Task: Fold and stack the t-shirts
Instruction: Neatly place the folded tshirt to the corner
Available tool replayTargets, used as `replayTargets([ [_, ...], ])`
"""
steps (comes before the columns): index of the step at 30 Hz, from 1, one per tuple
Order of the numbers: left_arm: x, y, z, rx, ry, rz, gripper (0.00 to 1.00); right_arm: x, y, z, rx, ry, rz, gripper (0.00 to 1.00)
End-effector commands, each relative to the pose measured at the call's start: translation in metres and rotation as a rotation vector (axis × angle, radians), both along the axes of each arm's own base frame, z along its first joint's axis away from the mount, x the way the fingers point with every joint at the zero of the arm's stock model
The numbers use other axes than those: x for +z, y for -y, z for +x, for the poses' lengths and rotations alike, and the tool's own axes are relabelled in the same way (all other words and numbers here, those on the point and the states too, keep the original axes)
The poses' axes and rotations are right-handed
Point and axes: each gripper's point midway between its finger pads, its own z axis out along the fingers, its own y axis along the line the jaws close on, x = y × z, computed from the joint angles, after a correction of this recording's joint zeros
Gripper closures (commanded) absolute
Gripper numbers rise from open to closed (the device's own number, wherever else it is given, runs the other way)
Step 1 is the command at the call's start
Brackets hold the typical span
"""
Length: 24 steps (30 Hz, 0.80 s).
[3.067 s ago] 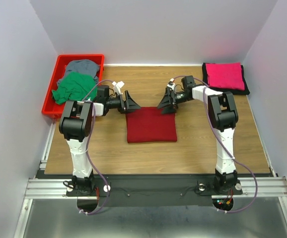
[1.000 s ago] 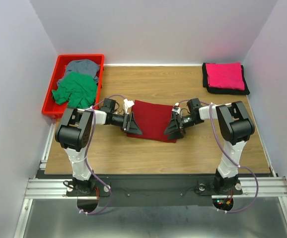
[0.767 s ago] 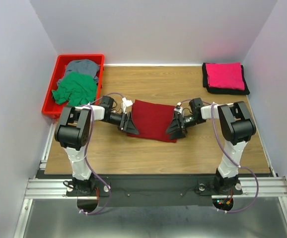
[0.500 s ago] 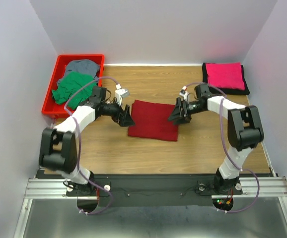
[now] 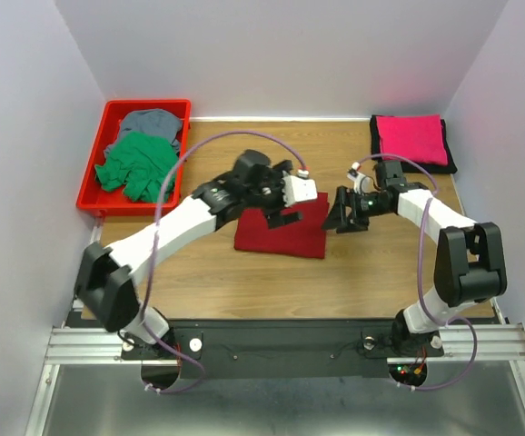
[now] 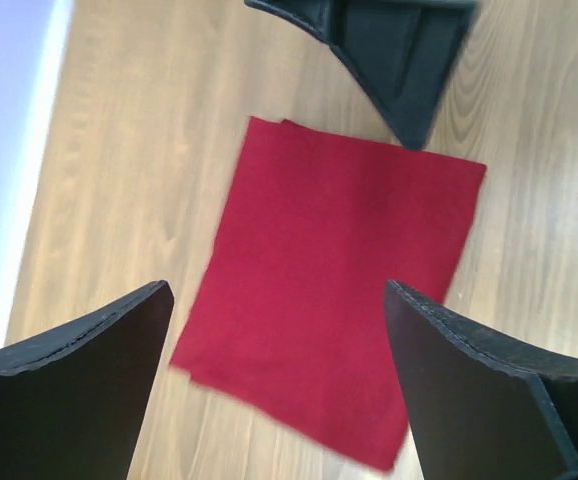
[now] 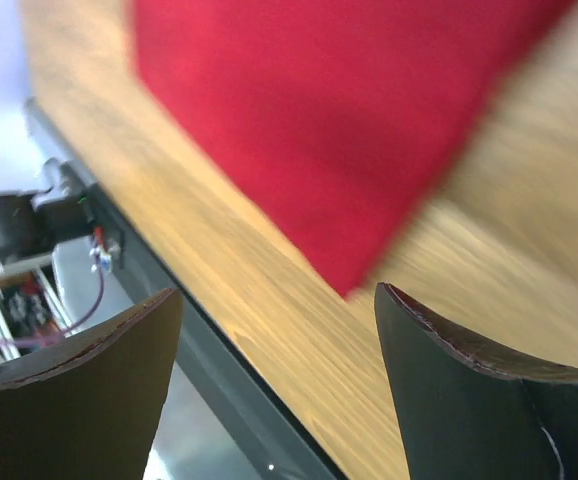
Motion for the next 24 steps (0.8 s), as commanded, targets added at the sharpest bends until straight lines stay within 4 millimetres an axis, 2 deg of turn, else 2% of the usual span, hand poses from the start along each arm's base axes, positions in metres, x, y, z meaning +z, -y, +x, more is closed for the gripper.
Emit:
replayTargets([
  [1, -0.06, 0.002, -0.023, -0.08, -0.047, 0.177, 0.01, -0.022, 0.045, 0.009, -0.174, -0.055, -0.104, 0.16],
  [3, -0.065, 0.015, -0.031, -0.118, 0.039, 0.166, 0.01, -0.029, 0.064, 0.015, -0.251, -0.084, -0.122, 0.17],
  [4, -0.084, 0.02, -0.045, -0.147, 0.062, 0.21, 0.06, -0.029, 0.076, 0.02, -0.302, -0.104, -0.116, 0.17],
  [5, -0.086, 0.029, -0.046, -0.15, 0.094, 0.199, 0.19, -0.03, 0.078, 0.021, -0.322, -0.136, -0.092, 0.17],
  [6, -0.094, 0.034, -0.049, -0.156, 0.099, 0.212, 0.19, -0.031, 0.082, 0.022, -0.339, -0.144, -0.089, 0.17],
  [7, -0.107, 0.043, -0.055, -0.17, 0.096, 0.241, 0.36, -0.031, 0.084, 0.022, -0.346, -0.152, -0.072, 0.17],
  [10, -0.126, 0.053, -0.057, -0.175, 0.08, 0.286, 0.57, -0.031, 0.084, 0.02, -0.347, -0.158, -0.066, 0.17],
  [14, -0.154, 0.063, -0.057, -0.199, 0.057, 0.333, 0.6, -0.03, 0.083, 0.016, -0.343, -0.155, -0.062, 0.17],
  [18, -0.171, 0.069, -0.063, -0.232, 0.058, 0.353, 0.55, -0.031, 0.082, 0.015, -0.341, -0.157, -0.058, 0.17],
  [22, -0.189, 0.069, -0.059, -0.226, 0.052, 0.389, 0.55, -0.032, 0.082, 0.013, -0.343, -0.168, -0.051, 0.17],
  [24, -0.191, 0.074, -0.053, -0.209, 0.074, 0.381, 0.56, -0.035, 0.08, 0.01, -0.346, -0.178, -0.043, 0.16],
])
